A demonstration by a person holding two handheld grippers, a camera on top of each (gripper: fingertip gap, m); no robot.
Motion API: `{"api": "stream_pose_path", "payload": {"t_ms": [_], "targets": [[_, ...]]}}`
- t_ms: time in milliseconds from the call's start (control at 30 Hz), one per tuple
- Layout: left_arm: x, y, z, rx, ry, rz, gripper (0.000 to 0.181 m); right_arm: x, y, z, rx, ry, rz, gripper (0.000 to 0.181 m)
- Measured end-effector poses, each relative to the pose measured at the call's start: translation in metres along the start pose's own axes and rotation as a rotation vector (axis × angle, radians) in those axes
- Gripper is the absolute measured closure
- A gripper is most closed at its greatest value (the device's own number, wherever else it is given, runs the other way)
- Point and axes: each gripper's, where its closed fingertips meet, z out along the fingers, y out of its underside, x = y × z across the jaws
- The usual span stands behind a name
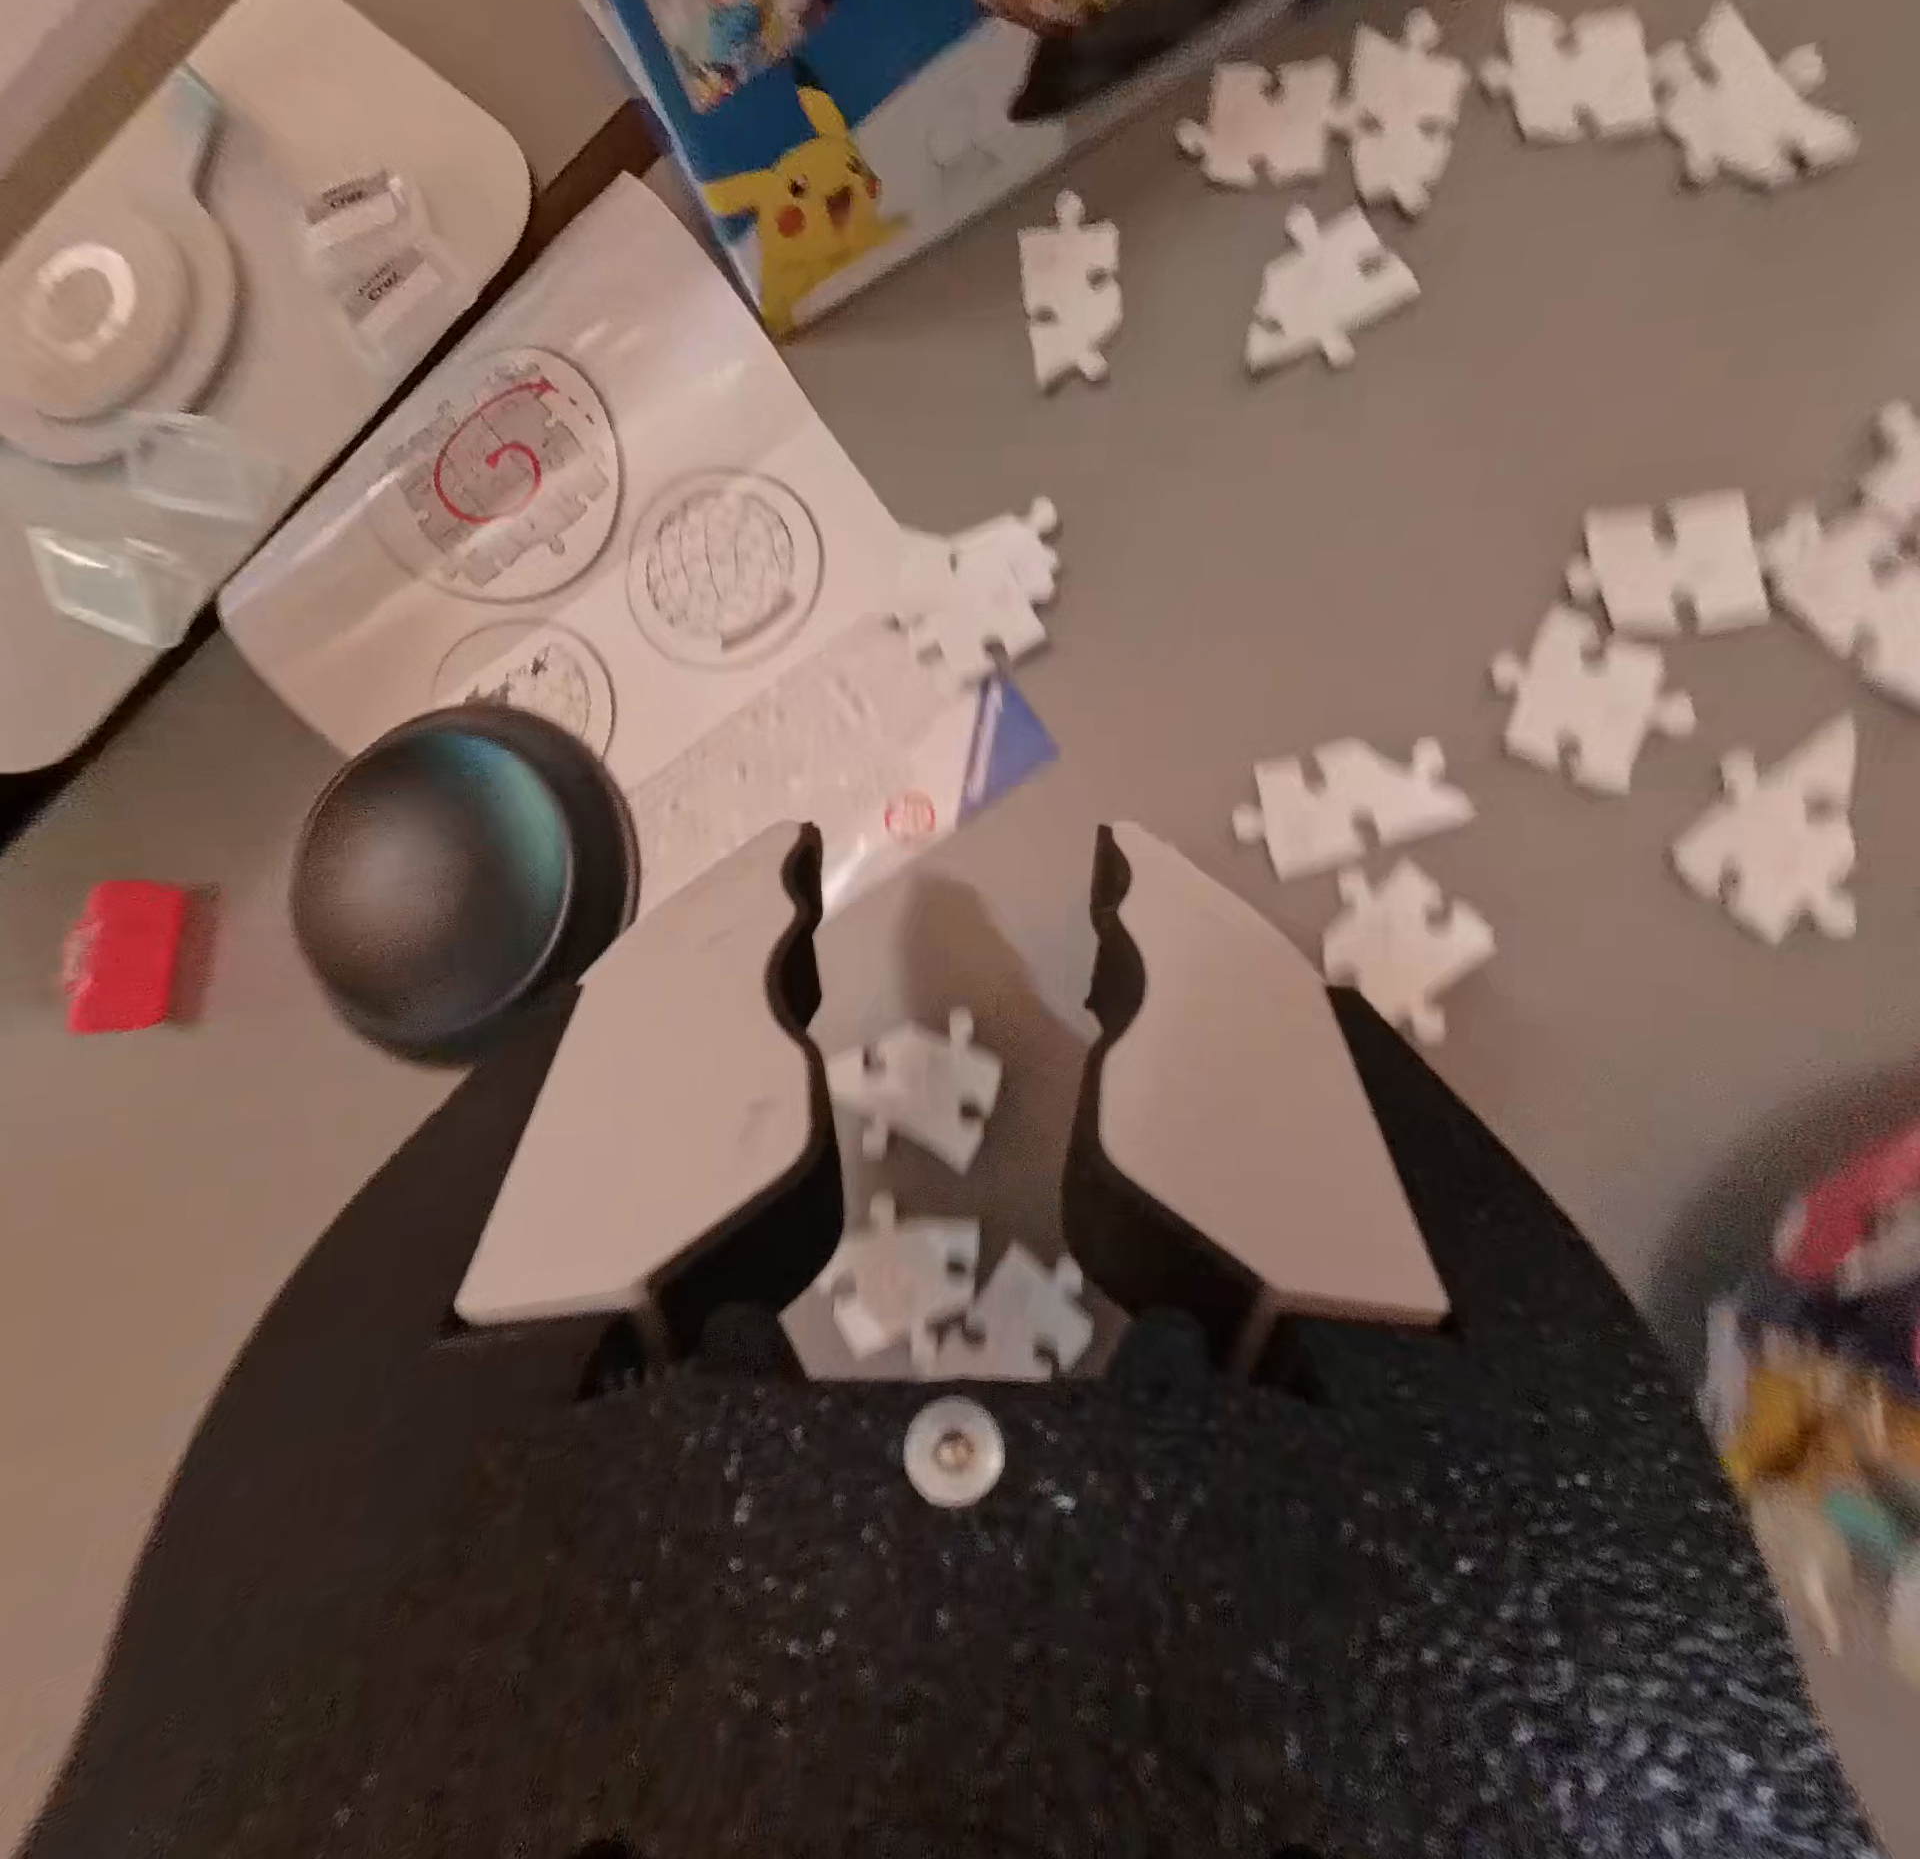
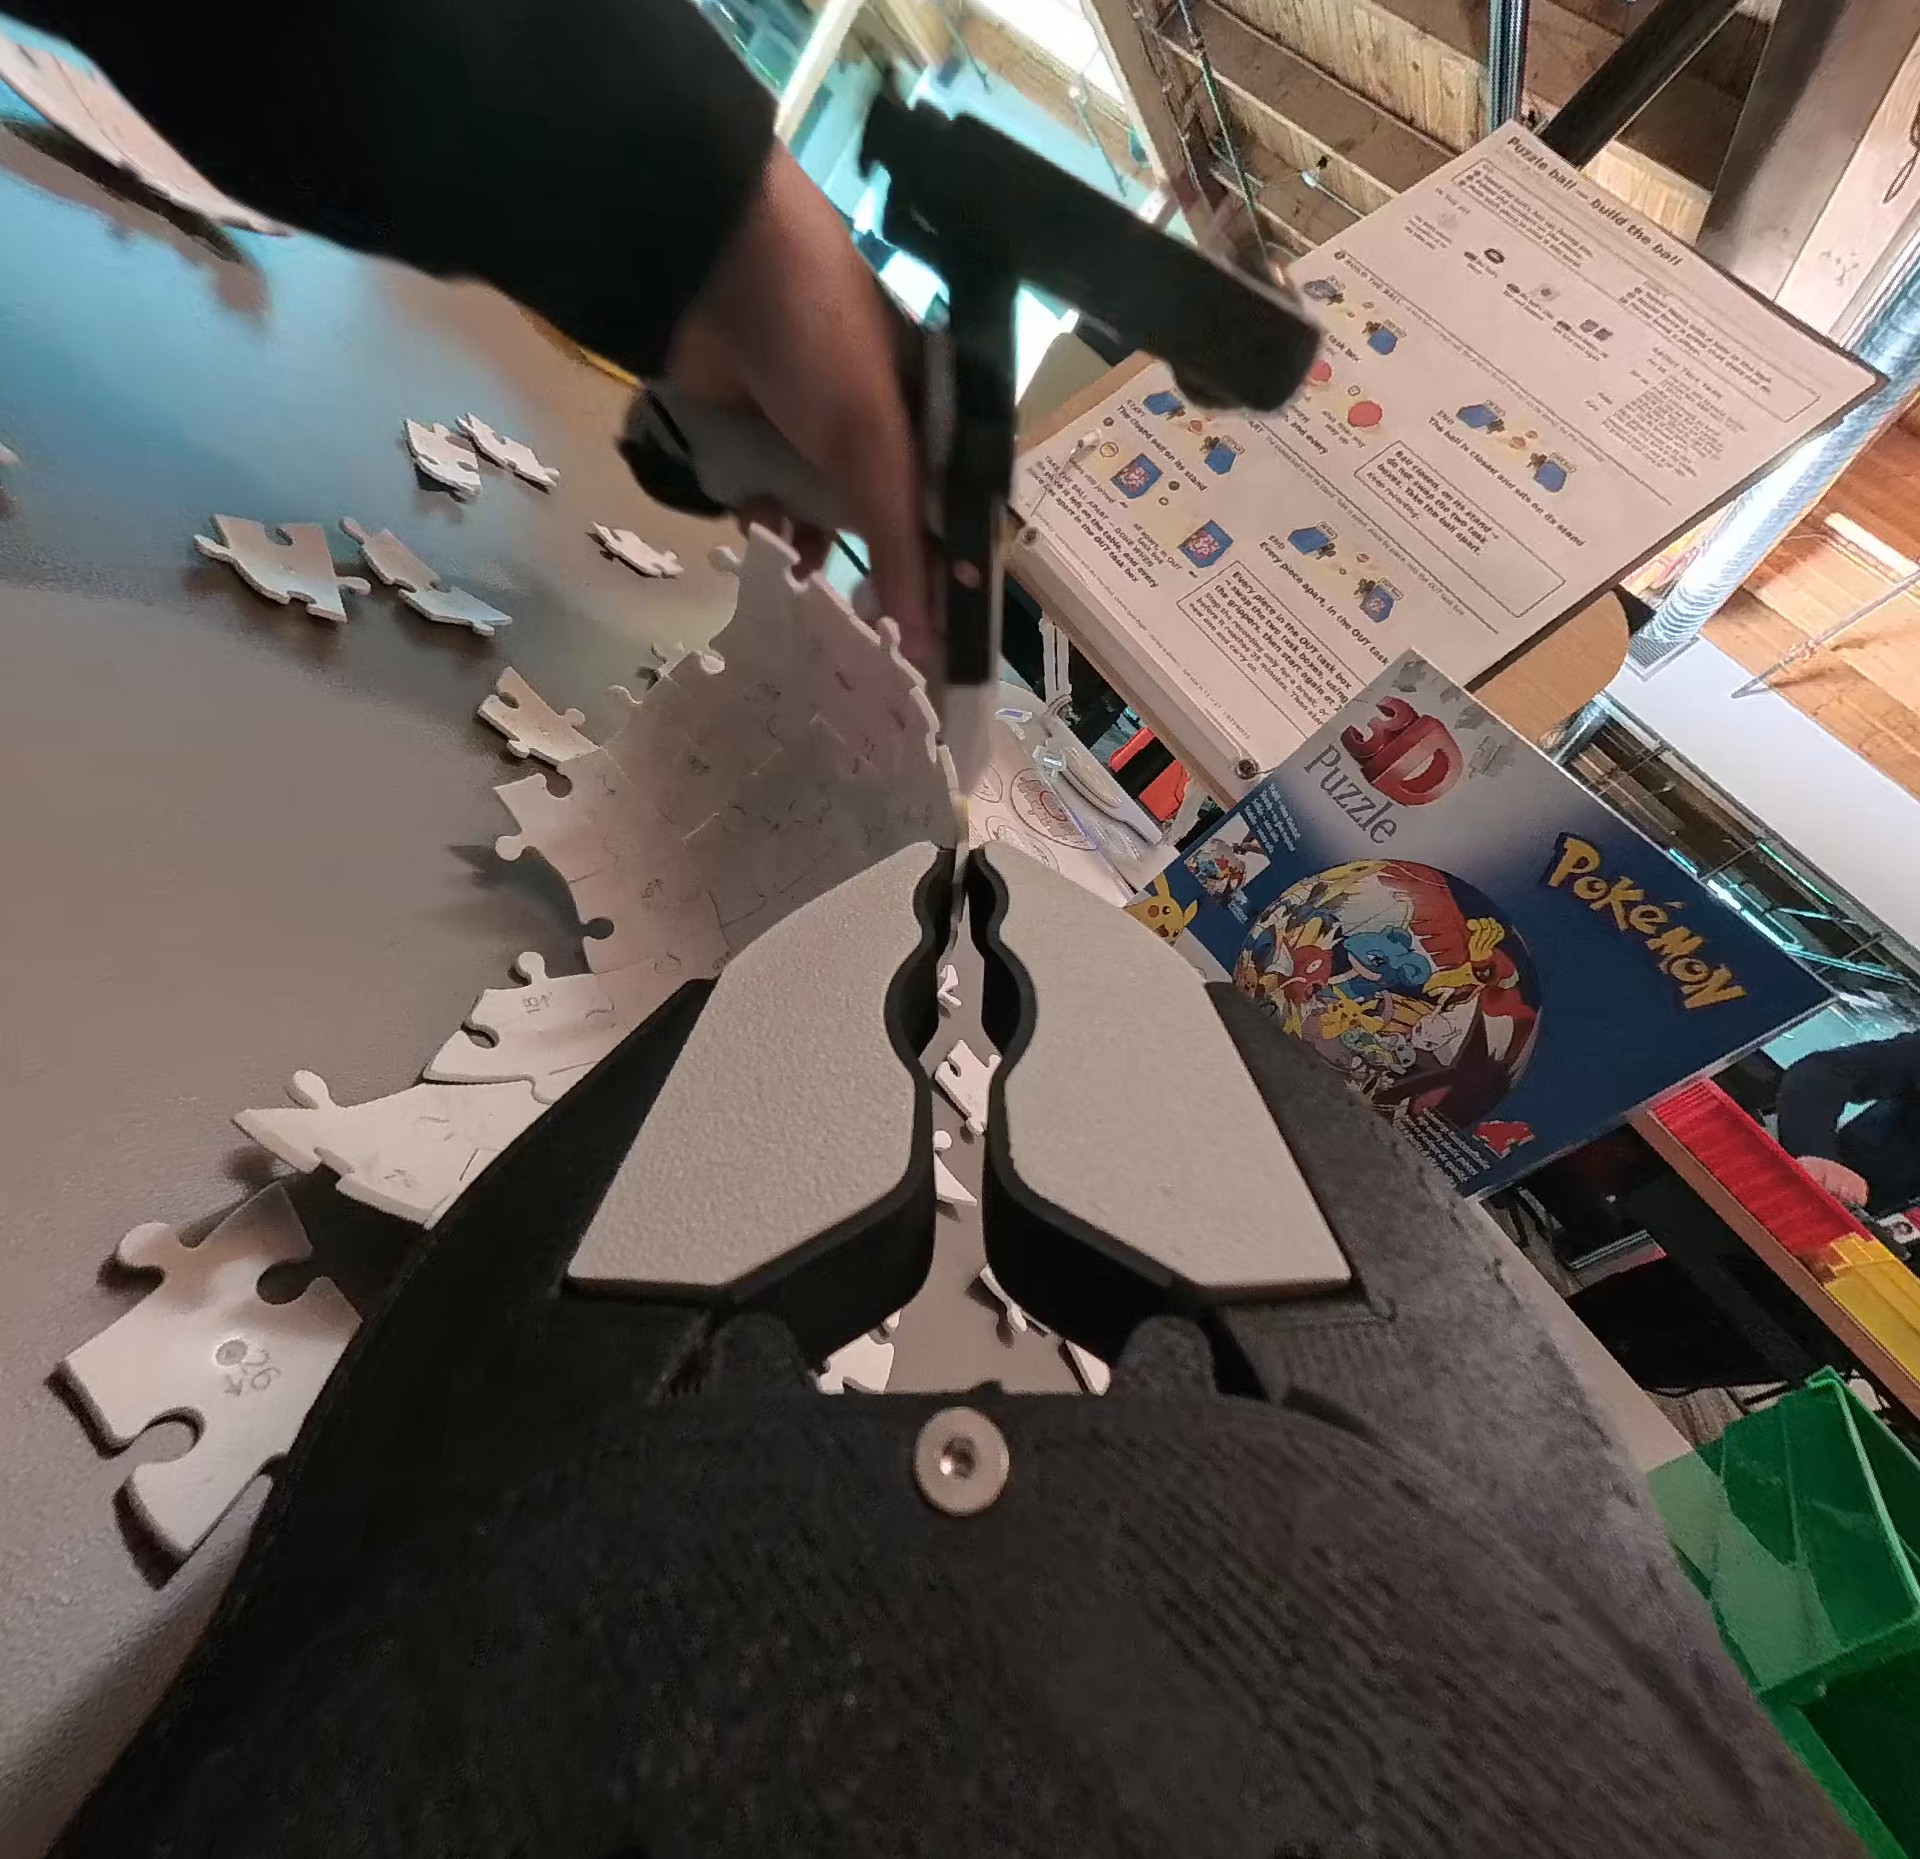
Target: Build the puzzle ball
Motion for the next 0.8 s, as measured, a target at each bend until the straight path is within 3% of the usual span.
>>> {"api": "stream_pose_path", "payload": {"t_ms": [133, 333, 500, 733, 800], "targets": [[-0.016, -0.011, 0.036, -0.133, -0.041, -0.096, 0.135, 0.000, 0.000, 0.000, 0.000, 0.000, -0.001, 0.179], [-0.021, -0.008, 0.052, -0.182, -0.104, -0.110, 0.140, 0.000, 0.000, 0.000, 0.003, -0.002, -0.002, 0.179], [-0.017, 0.003, 0.048, -0.185, -0.106, -0.068, 0.181, 0.000, -0.001, 0.000, 0.005, -0.004, -0.002, 0.179], [-0.017, -0.004, 0.038, -0.108, -0.083, -0.028, 0.179, 0.000, -0.001, 0.000, 0.007, -0.004, -0.002, 0.179], [-0.013, -0.008, 0.040, -0.102, -0.027, -0.042, 0.154, 0.000, -0.001, 0.000, 0.006, -0.004, -0.002, 0.179]]}}
